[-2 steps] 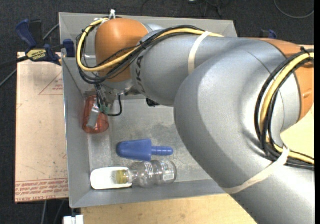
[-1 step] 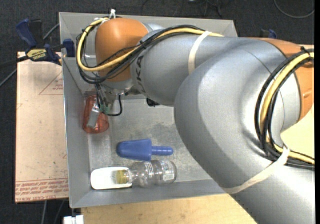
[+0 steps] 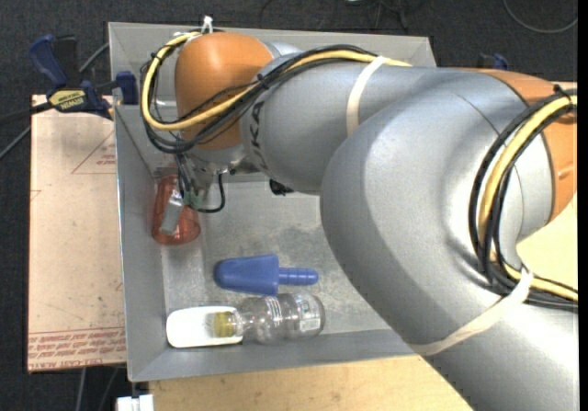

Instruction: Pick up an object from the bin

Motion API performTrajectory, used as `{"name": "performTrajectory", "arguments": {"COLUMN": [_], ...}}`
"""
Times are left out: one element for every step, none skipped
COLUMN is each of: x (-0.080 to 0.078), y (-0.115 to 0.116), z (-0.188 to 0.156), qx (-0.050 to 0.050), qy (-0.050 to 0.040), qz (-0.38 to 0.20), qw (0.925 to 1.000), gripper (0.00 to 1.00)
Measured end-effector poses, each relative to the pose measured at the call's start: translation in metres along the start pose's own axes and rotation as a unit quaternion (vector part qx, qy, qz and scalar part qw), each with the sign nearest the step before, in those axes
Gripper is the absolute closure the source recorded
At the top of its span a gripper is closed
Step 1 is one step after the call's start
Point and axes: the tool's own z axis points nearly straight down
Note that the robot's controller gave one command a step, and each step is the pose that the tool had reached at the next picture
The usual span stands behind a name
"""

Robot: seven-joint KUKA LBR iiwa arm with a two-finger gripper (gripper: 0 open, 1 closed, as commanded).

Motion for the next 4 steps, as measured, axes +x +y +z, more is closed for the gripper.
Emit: {"name": "performTrajectory", "arguments": {"x": [-0.001, 0.0, 0.001, -0.001], "y": [0.0, -0.002, -0.002, -0.001], "z": [-0.003, -0.008, -0.026, -0.038], "qx": [-0.001, 0.0, 0.0, -0.002], "qy": [-0.0025, -0.0011, -0.0002, -0.0031], "qz": [0.001, 0.001, 0.002, 0.001], "qw": [1.0, 1.0, 1.0, 1.0], "gripper": [1.0, 1.0, 1.0, 1.0]}}
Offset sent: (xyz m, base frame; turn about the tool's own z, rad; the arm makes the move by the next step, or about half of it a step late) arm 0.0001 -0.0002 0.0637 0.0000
